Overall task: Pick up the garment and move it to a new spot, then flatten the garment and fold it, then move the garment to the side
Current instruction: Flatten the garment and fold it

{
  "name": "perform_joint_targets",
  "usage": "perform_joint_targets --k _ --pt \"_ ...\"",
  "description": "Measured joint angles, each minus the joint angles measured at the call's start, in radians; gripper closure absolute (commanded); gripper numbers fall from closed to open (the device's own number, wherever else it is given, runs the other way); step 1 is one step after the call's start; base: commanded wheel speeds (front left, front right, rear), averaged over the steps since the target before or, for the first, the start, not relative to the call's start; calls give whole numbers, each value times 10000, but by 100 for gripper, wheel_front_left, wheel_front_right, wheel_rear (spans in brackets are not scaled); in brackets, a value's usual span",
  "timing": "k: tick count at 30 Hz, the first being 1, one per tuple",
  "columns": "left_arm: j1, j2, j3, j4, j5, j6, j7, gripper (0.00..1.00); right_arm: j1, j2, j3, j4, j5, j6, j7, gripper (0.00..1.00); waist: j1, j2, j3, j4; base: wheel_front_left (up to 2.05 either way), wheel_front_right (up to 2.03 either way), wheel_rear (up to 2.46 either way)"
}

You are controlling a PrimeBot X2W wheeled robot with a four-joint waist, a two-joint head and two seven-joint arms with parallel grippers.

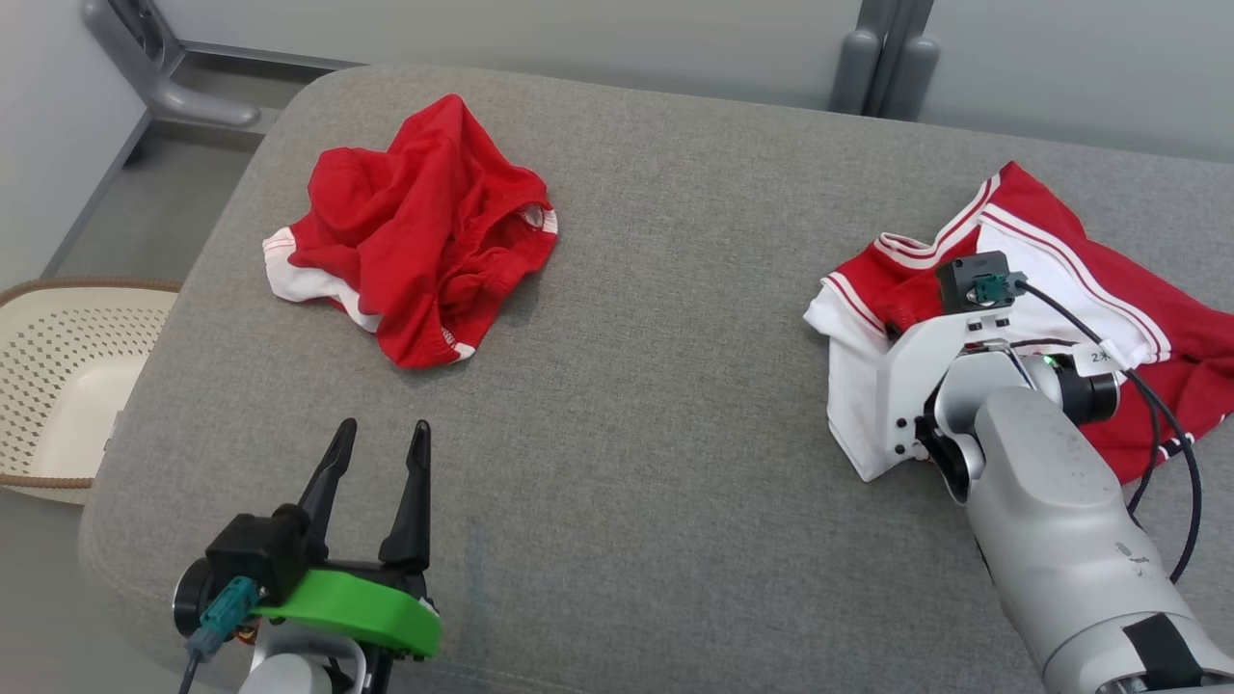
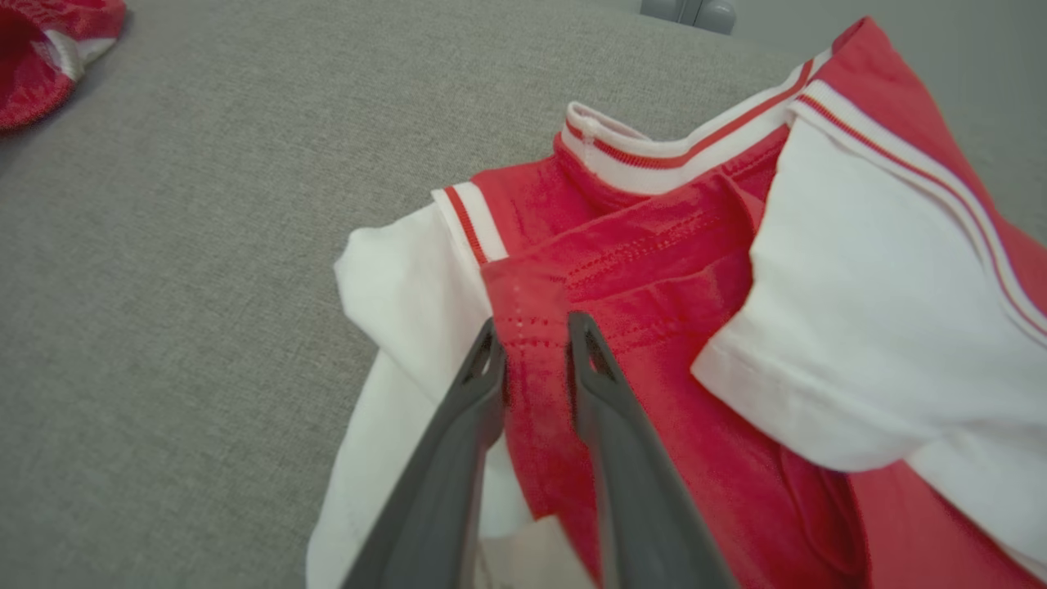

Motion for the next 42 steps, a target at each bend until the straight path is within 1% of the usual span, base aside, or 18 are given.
perform_joint_targets --k 3,6,9,12,16,19,22,25,27,28,33,36,38,42 --pt "1 -12 94 50 12 0 0 0 0 -2 -291 17 -27 0 -441 100 0 0 -25 -8 0 0 0" --pt "1 -17 111 113 15 -12 0 0 17 6 -527 -209 533 0 -1248 100 0 0 -153 -79 0 0 0" --pt "61 0 151 144 35 -12 0 0 243 21 -1043 -899 890 0 -2069 100 0 0 -309 -248 0 0 0" --pt "179 71 236 113 40 2 0 0 896 -2 -1985 -1854 746 0 -2414 100 0 0 -439 -499 0 0 0" --pt "269 144 270 23 40 40 2 0 1955 -59 -3289 -3444 439 0 -2341 100 0 0 -595 -866 0 0 0" --pt "314 161 261 -13 36 73 2 0 2840 -35 -4546 -4865 245 0 -2019 100 0 0 -689 -1184 0 0 0" --pt "311 155 226 -25 23 81 4 0 3548 -29 -5559 -5925 109 -2 -1616 100 0 0 -748 -1451 0 0 0" --pt "310 157 203 -12 10 81 4 0 3968 -10 -6230 -6372 244 -2 -1406 100 0 0 -794 -1665 0 0 0" --pt "310 157 182 6 -6 81 4 0 4160 -2 -6661 -6441 182 0 -1379 100 0 0 -833 -1768 0 0 0" --pt "309 159 173 35 -13 79 4 0 4258 -21 -6857 -6408 136 -4 -1333 0 0 0 -871 -1818 0 0 0" --pt "324 161 146 150 -29 81 4 0 4680 -6 -6941 -6410 -291 -4 -1369 0 0 0 -1096 -1931 0 0 0" --pt "448 169 140 178 -73 94 4 0 5132 -10 -6669 -6698 -587 -4 -1628 0 0 0 -1274 -2003 0 0 0" --pt "537 188 161 176 -105 123 4 0 5398 -23 -6301 -6876 -600 -6 -1804 0 0 0 -1364 -2052 0 0 0" --pt "684 232 267 142 -196 169 4 0 6215 -8 -4922 -7643 -596 -4 -2543 0 0 0 -1537 -2233 0 0 0"
